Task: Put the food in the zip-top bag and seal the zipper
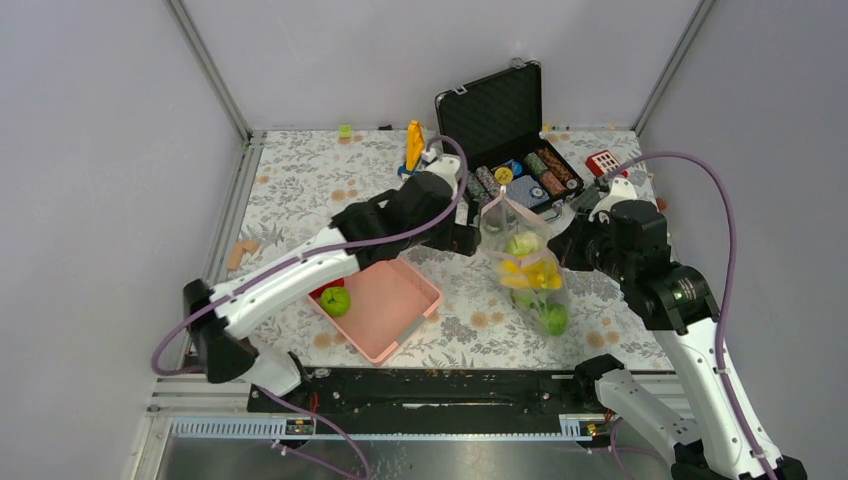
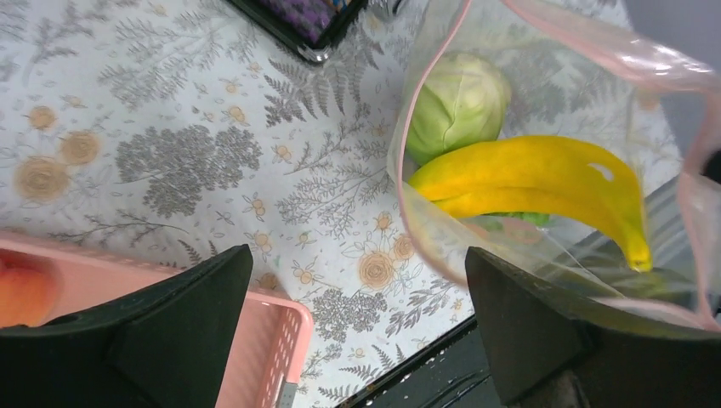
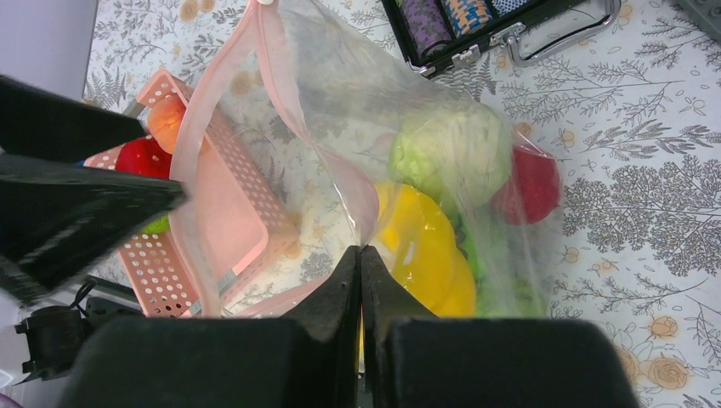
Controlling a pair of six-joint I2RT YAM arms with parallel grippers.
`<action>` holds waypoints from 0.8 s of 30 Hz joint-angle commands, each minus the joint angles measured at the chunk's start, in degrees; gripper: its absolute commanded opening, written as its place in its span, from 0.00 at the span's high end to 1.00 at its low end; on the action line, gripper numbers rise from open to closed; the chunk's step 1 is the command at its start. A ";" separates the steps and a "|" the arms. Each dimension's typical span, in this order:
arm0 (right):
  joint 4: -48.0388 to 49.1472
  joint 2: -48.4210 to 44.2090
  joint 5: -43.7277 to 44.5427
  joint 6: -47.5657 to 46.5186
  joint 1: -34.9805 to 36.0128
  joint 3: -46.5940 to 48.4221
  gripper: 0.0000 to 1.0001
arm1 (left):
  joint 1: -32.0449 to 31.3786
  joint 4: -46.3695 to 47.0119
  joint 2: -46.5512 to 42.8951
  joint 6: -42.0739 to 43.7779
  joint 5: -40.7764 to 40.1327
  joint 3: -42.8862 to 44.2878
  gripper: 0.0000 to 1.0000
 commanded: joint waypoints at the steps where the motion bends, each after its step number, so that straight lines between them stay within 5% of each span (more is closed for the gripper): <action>1: 3.39 -1.38 1.56 0.50 0.07 -0.33 1.00 | 0.46 5.22 -10.53 -0.32 -7.56 -4.57 0.01; 14: 3.44 -1.75 5.45 -0.14 0.04 -2.01 1.00 | 11.68 -13.06 -21.94 -17.81 -21.40 -19.30 0.01; 24: 3.34 -1.93 7.18 -0.20 0.03 -2.07 1.00 | 16.25 -17.10 -21.08 -21.91 -18.54 -26.17 0.01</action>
